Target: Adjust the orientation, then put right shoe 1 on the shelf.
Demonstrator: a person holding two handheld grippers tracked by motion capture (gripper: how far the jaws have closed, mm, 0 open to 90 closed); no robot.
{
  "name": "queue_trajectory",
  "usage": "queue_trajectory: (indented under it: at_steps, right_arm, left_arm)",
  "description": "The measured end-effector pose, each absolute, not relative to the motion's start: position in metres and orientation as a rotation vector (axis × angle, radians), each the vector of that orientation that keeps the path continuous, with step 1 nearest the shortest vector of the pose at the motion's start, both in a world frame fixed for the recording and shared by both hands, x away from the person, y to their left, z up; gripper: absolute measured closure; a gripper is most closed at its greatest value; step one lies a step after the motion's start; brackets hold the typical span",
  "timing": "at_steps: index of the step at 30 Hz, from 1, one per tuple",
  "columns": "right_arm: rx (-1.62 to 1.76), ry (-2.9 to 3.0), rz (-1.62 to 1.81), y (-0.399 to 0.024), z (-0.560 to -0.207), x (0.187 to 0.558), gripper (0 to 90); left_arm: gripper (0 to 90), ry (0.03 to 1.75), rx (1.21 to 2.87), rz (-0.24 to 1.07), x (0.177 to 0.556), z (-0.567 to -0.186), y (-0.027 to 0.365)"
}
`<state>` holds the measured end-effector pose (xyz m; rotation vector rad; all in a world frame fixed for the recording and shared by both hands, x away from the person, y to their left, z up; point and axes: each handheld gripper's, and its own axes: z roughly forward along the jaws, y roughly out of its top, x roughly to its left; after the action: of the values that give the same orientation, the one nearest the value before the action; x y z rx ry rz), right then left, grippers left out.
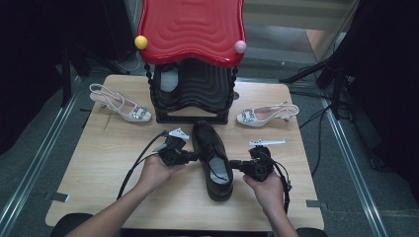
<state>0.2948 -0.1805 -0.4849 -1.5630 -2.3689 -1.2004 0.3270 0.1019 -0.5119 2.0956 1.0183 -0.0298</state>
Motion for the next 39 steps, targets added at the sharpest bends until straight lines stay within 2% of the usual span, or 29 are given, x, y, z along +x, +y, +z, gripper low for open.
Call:
queue_trajectory:
  at_steps: [18, 21, 26, 28, 31, 39]
  right_arm:
    - [-1.576, -2.340, -1.208, -0.184, -0.486, 0.297, 88.8]
    - [-1.566, -2.335, -1.221, -0.185, -0.484, 0.298, 87.4]
    - [-1.568, -2.329, -1.241, -0.186, -0.468, 0.301, 82.2]
    - [-1.562, -2.314, -1.249, -0.185, -0.458, 0.301, 81.2]
    - [-1.532, -2.298, -1.232, -0.178, -0.445, 0.301, 79.2]
    - [-1.494, -2.307, -1.156, -0.155, -0.431, 0.297, 74.4]
  left_arm:
    - [85.4, 1.038, 2.055, -0.077, 0.338, -0.515, 0.099]
    - [81.1, 1.037, 2.058, -0.077, 0.338, -0.512, 0.101]
    - [63.7, 0.979, 2.073, -0.072, 0.335, -0.498, 0.110]
    - [59.4, 0.977, 2.072, -0.073, 0.334, -0.490, 0.114]
    - [54.8, 0.983, 2.057, -0.080, 0.333, -0.480, 0.120]
    - [50.8, 1.002, 2.036, -0.053, 0.330, -0.464, 0.140]
